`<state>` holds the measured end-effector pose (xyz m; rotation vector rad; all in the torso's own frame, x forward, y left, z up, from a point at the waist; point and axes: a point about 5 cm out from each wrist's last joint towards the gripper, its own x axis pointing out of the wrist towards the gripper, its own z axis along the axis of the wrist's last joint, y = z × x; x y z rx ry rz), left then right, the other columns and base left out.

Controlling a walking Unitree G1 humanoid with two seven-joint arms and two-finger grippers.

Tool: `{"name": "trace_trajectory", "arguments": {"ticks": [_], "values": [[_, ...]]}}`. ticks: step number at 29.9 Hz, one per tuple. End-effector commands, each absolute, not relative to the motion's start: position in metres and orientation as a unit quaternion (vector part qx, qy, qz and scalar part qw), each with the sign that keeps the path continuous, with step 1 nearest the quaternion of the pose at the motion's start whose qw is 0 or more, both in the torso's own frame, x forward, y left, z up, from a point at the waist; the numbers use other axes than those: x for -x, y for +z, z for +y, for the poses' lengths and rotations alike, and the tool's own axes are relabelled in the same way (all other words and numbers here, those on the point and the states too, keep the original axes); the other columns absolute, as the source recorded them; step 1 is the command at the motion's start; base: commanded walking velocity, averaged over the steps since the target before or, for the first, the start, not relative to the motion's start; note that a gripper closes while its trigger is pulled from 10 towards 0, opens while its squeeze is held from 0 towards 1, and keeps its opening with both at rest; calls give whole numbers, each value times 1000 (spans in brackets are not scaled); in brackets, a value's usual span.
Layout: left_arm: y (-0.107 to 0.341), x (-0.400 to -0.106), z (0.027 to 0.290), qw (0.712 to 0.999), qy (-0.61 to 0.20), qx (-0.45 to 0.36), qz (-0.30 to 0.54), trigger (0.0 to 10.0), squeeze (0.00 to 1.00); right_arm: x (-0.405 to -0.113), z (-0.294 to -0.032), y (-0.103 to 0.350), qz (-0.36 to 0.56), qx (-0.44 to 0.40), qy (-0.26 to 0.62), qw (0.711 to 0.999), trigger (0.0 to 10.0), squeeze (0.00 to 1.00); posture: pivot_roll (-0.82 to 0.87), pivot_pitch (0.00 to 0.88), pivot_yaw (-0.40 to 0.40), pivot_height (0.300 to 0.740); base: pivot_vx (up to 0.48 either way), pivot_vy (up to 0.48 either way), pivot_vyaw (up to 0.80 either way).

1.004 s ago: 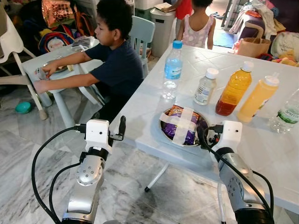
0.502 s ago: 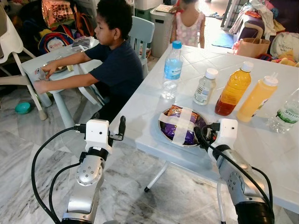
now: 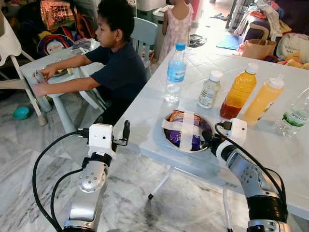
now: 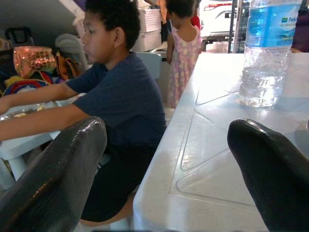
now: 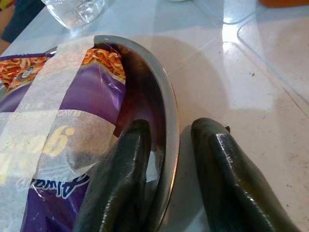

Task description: Restocking fridge

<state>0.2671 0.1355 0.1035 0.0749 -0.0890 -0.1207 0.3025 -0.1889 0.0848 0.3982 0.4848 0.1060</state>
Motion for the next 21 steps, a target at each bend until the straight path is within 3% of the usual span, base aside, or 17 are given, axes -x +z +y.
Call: {"name": "trace_trajectory", "arguments": {"ticks": [1, 21], "values": [[104, -268, 135, 996, -63, -42, -42, 10000, 0, -294, -179, 66, 301, -211, 72, 927, 0, 0, 28, 0, -2, 740, 0, 0, 0], [104, -267, 134, 996, -66, -41, -41, 10000, 0, -297, -172, 71, 309, -236, 71, 918, 0, 0, 34, 0, -4, 740, 0, 0, 0]]}}
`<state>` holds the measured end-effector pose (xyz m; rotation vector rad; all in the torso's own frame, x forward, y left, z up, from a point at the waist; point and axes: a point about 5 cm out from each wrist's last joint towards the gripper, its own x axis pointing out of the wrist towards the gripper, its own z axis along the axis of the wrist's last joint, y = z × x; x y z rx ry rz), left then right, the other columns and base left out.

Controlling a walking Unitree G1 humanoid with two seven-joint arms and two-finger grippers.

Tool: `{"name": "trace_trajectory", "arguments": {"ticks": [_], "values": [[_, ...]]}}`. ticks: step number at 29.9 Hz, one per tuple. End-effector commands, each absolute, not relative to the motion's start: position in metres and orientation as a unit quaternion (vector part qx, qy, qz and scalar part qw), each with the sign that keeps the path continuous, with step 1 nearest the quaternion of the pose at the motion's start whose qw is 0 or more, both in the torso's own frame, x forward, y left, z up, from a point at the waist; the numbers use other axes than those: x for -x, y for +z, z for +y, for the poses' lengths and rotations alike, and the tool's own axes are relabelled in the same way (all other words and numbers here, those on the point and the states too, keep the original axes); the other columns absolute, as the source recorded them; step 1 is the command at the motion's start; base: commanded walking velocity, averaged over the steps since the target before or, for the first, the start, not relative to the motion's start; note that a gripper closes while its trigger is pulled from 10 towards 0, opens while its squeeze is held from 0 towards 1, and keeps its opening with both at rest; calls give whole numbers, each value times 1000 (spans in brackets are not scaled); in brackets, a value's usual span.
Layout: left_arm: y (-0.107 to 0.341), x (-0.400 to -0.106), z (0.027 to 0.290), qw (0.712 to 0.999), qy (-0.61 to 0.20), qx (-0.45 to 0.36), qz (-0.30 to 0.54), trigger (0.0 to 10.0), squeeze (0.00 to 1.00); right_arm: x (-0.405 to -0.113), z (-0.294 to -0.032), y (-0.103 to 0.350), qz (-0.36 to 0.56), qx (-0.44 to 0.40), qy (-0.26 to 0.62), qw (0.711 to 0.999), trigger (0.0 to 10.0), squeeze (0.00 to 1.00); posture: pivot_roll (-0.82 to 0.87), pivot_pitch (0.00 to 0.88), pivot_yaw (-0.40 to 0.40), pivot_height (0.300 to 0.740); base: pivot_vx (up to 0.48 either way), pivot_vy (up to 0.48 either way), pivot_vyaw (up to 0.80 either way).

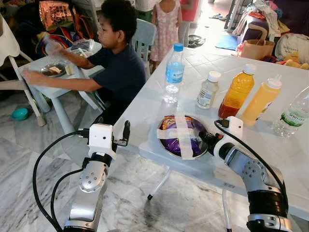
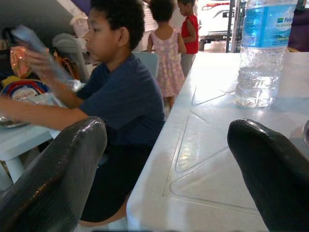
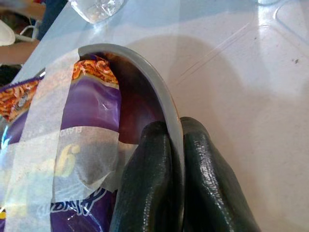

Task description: Restocking fridge

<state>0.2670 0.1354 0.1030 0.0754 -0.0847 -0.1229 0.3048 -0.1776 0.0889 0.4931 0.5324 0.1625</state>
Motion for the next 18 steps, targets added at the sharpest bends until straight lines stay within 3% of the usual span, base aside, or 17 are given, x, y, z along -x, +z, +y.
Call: {"name": "trace_trajectory", "arguments": {"ticks": [1, 10, 15, 16, 17, 18], "values": [[104, -267, 134, 996, -66, -41, -41, 10000, 0, -297, -170, 74, 306, -240, 70, 918, 0, 0, 33, 0, -3, 740, 0, 0, 0], [103, -267, 133, 996, -67, -39, -41, 10000, 0, -293, -163, 73, 311, -269, 35, 911, 0, 0, 29, 0, -6, 740, 0, 0, 0], [103, -267, 132, 996, -66, -38, -41, 10000, 0, -292, -167, 70, 308, -248, 3, 918, 0, 0, 27, 0, -6, 740, 0, 0, 0], [103, -267, 133, 997, -62, -36, -39, 10000, 0, -293, -169, 72, 291, -222, 0, 931, 0, 0, 26, 0, -7, 740, 0, 0, 0], [102, -267, 134, 997, -52, -37, -36, 10000, 0, -295, -171, 76, 267, -192, 0, 944, 2078, 0, 26, 0, -7, 740, 0, 0, 0], [102, -267, 135, 997, -49, -38, -36, 10000, 0, -295, -171, 77, 260, -187, 0, 947, 2078, 0, 26, 0, -7, 740, 0, 0, 0]]}}
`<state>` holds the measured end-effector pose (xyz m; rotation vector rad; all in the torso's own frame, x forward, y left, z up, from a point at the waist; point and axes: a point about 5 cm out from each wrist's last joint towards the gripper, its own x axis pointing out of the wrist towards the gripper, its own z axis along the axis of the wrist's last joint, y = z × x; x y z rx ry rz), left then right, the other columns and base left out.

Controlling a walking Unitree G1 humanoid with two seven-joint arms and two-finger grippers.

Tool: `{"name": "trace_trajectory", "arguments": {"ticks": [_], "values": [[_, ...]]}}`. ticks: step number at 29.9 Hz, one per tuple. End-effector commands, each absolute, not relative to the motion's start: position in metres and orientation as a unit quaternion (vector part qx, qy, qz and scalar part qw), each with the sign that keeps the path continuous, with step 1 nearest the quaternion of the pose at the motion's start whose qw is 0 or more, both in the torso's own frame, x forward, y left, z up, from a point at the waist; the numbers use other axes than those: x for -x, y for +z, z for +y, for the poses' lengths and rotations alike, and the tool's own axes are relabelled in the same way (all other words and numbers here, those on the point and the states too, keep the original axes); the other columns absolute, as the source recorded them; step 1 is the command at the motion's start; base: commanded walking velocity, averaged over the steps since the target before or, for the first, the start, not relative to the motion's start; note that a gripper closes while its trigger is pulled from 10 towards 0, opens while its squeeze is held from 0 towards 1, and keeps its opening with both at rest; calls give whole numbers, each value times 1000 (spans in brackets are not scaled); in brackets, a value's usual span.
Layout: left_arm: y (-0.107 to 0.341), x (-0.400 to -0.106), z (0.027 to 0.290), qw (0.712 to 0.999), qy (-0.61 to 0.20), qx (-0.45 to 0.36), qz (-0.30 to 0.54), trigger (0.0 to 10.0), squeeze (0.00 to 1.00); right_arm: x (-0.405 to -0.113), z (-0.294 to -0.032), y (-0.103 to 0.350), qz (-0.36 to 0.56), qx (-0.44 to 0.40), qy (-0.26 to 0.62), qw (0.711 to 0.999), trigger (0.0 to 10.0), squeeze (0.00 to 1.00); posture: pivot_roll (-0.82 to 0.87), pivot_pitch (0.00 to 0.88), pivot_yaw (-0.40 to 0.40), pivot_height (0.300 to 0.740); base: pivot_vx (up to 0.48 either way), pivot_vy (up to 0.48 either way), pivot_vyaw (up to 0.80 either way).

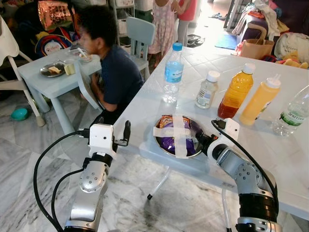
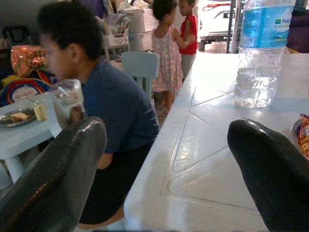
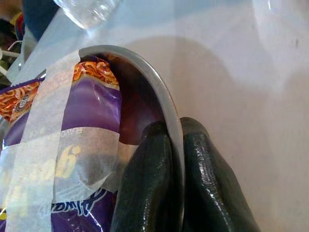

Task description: Restocking fridge

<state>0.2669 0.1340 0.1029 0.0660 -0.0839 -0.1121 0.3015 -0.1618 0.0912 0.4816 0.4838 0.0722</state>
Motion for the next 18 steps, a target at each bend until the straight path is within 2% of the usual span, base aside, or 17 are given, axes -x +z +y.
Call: {"name": "trace_trajectory", "arguments": {"ticks": [1, 2, 8, 9, 10, 15, 16, 18], "values": [[102, -267, 135, 998, -45, -38, -35, 10000, 0, -295, -171, 77, 259, -187, 0, 948, 6667, 0, 25, 0, -7, 740, 0, 0, 0], [101, -268, 135, 998, -37, -38, -30, 10000, 0, -294, -173, 79, 241, -209, -7, 948, 10000, 0, 25, 0, -8, 740, 0, 0, 0], [98, -266, 134, 998, -38, -38, -25, 10000, 0, -290, -182, 72, 242, -201, -60, 947, 10000, 0, 28, 0, -10, 740, 0, 0, 0], [98, -265, 134, 998, -38, -38, -24, 10000, 0, -289, -182, 70, 242, -207, -63, 946, 8118, 0, 28, 0, -9, 740, 0, 0, 0], [97, -265, 134, 998, -39, -38, -23, 10000, 0, -289, -181, 69, 240, -219, -70, 943, 0, 0, 29, 0, -9, 740, 0, 0, 0], [97, -265, 134, 998, -37, -37, -23, 10000, 0, -288, -180, 68, 236, -238, -78, 939, 0, 0, 30, 0, -10, 740, 0, 0, 0], [96, -264, 135, 999, -30, -38, -16, 10000, 0, -287, -178, 72, 216, -254, -47, 941, 10000, 0, 26, 0, -7, 740, 0, 0, 0], [94, -264, 135, 999, -28, -37, -12, 10000, 0, -288, -178, 75, 205, -242, -43, 947, 10000, 0, 25, 0, -7, 740, 0, 0, 0]]}}
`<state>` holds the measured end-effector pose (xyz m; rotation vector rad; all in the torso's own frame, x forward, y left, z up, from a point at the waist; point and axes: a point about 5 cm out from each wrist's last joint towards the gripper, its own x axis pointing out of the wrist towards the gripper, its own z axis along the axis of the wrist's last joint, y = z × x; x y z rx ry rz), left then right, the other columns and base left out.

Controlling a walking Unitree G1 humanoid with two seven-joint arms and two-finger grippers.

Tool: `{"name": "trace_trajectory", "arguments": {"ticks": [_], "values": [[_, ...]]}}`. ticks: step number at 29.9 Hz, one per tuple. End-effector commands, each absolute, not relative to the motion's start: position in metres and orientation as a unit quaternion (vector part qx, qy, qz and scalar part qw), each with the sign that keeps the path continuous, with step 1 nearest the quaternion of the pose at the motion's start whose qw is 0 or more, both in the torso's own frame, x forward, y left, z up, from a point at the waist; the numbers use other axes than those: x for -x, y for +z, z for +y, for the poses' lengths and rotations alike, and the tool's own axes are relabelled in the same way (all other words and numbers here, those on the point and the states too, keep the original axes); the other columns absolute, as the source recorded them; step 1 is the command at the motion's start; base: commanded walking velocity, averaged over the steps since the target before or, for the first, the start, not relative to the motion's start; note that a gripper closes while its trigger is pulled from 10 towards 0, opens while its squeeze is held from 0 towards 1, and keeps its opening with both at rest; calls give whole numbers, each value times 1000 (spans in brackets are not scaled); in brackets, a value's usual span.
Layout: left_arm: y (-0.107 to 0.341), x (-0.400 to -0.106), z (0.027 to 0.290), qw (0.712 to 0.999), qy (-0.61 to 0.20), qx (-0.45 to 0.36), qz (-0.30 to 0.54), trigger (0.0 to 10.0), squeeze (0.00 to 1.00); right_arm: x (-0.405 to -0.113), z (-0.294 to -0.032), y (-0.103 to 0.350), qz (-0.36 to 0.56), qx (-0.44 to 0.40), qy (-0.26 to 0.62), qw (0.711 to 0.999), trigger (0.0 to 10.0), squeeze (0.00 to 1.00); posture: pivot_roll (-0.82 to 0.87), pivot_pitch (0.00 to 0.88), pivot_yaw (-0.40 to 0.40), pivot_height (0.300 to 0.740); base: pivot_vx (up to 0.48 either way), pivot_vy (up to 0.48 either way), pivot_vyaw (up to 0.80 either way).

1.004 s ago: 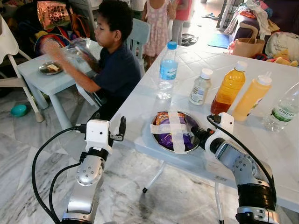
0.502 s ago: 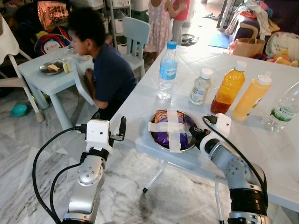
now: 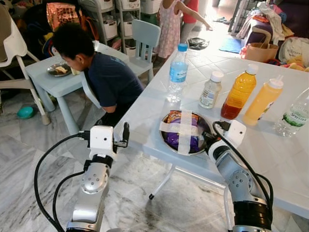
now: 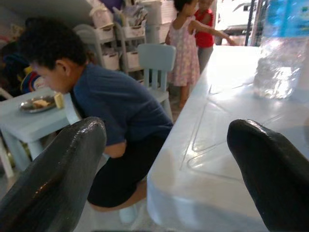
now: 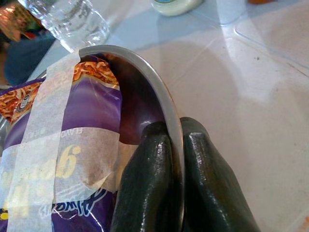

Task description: Restocking fridge

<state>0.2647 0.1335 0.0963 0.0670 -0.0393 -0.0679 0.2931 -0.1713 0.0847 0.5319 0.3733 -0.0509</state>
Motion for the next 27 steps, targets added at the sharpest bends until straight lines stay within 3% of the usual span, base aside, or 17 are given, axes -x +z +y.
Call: {"name": "trace_trajectory", "arguments": {"ticks": [1, 10, 20, 27], "values": [[94, -264, 134, 999, -29, -37, -10, 10000, 0, -288, -179, 75, 204, -237, -43, 949, 10000, 0, 25, 0, -7, 740, 0, 0, 0], [93, -266, 136, 999, -23, -37, -6, 10000, 0, -294, -165, 80, 178, -149, -6, 973, 10000, 0, 16, 0, 0, 740, -218, 0, 0], [87, -264, 139, 999, -14, -35, 5, 10000, 0, -289, -176, 73, 164, -170, -32, 971, 10000, 0, 19, 0, -3, 740, -350, 0, 0], [88, -267, 138, 999, -12, -34, 3, 10000, 0, -294, -164, 82, 134, -170, 6, 976, 10000, 0, 14, 0, -2, 740, -371, 0, 229]]}}
